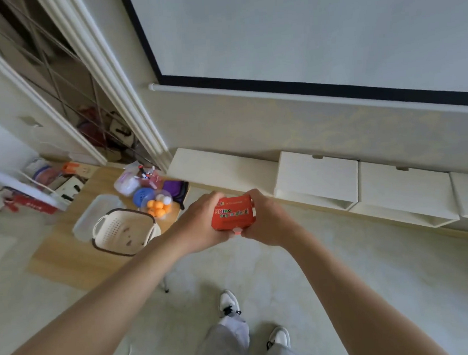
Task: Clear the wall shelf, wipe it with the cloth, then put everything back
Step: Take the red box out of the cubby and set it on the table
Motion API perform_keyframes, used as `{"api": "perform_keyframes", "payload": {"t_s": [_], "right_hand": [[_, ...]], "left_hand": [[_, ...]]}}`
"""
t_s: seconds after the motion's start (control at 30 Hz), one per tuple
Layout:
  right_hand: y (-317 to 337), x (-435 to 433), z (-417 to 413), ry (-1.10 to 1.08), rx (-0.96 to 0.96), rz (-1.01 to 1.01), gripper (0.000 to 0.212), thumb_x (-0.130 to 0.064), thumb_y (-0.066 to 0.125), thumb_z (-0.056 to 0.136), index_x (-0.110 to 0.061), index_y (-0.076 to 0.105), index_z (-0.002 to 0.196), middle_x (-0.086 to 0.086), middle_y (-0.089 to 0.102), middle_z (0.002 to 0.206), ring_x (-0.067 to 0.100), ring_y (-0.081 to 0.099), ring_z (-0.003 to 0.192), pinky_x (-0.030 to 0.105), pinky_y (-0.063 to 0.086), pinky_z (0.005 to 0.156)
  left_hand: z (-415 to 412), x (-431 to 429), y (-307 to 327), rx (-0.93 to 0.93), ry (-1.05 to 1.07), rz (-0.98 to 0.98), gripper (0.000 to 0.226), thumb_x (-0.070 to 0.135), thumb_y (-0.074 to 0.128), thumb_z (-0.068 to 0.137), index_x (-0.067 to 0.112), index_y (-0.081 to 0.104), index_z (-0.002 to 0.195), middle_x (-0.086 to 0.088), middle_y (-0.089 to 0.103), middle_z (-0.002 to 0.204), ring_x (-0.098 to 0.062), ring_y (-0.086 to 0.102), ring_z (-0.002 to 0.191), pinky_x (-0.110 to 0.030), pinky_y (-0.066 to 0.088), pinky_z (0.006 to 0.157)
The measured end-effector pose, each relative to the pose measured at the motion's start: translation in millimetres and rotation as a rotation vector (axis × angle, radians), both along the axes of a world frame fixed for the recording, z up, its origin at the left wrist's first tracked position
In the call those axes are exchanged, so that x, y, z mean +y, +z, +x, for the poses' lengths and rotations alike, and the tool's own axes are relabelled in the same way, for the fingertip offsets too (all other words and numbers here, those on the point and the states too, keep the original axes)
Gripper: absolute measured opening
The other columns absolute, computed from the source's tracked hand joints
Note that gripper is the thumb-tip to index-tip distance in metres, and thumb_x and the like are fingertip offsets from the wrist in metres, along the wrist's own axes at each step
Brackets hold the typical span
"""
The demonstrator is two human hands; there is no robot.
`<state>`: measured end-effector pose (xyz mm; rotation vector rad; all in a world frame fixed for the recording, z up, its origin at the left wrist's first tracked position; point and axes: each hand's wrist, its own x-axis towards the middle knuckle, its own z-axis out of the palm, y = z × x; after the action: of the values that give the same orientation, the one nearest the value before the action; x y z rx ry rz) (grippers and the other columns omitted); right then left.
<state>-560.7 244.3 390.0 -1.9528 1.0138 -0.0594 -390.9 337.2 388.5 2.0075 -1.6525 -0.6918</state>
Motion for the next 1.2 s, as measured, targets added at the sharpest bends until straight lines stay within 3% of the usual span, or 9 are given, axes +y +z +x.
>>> {"api": "perform_keyframes", "payload": {"t_s": [0.43,0.57,0.67,0.83,0.93,1.03,1.2], "right_hand": [[-1.9,51.2,81.9,0.153,0.039,0.001,0.058,-0.016,0.076,0.08,-0.022,0.045,0.129,-0.001,0.059,0.102,0.017,0.058,0.088,0.023,0.046,0.059],[-16.6,67.1,142.9,0.166,0.068,0.012,0.055,-0.015,0.074,0.082,-0.021,0.044,0.128,-0.001,0.058,0.1,0.019,0.059,0.09,0.029,0.051,0.069],[-36.2,85.7,206.1,0.152,0.076,0.031,0.051,-0.015,0.071,0.083,-0.02,0.045,0.127,-0.002,0.057,0.097,0.021,0.06,0.089,0.031,0.05,0.07],[-77.9,123.7,326.8,0.14,0.087,0.113,0.055,-0.013,0.069,0.082,-0.022,0.045,0.131,-0.002,0.06,0.102,0.022,0.061,0.094,0.032,0.051,0.072],[-104.0,147.2,394.8,0.151,0.093,0.167,0.061,-0.015,0.069,0.084,-0.025,0.041,0.136,-0.002,0.063,0.109,0.022,0.063,0.102,0.04,0.057,0.085],[-132.9,172.6,445.8,0.219,0.154,0.208,0.063,-0.015,0.064,0.086,-0.023,0.036,0.142,0.006,0.061,0.122,0.026,0.059,0.112,0.045,0.053,0.093],[-182.7,203.9,484.1,0.322,0.275,0.325,0.064,-0.014,0.06,0.087,-0.023,0.035,0.145,0.005,0.054,0.136,0.025,0.055,0.119,0.038,0.049,0.091]], "left_hand": [[66.6,70.7,-5.9,0.03,0.103,0.05,0.063,0.045,0.085,0.07,0.031,0.049,0.12,0.012,0.06,0.104,-0.005,0.061,0.091,-0.033,0.057,0.076],[121.4,88.9,-19.9,0.058,0.128,0.071,0.059,0.043,0.086,0.071,0.032,0.049,0.115,0.012,0.059,0.1,-0.004,0.06,0.087,-0.026,0.055,0.071],[182.3,106.3,-42.6,0.073,0.156,0.073,0.057,0.045,0.085,0.068,0.031,0.049,0.111,0.01,0.06,0.099,-0.005,0.06,0.086,-0.036,0.056,0.074],[299.3,146.4,-82.5,0.099,0.25,0.155,0.063,0.043,0.086,0.066,0.03,0.051,0.117,0.007,0.057,0.106,-0.009,0.058,0.094,-0.033,0.053,0.081],[362.4,174.9,-106.9,0.125,0.328,0.198,0.066,0.035,0.086,0.068,0.027,0.051,0.122,0.007,0.057,0.11,-0.01,0.058,0.097,-0.027,0.049,0.08],[415.0,204.7,-137.4,0.141,0.405,0.251,0.059,0.026,0.086,0.066,0.028,0.052,0.115,0.004,0.058,0.107,-0.013,0.06,0.095,-0.027,0.048,0.077],[466.6,254.4,-203.0,0.192,0.528,0.326,0.056,0.013,0.083,0.063,0.028,0.052,0.107,0.001,0.059,0.1,-0.017,0.059,0.09,-0.029,0.045,0.07]]}}
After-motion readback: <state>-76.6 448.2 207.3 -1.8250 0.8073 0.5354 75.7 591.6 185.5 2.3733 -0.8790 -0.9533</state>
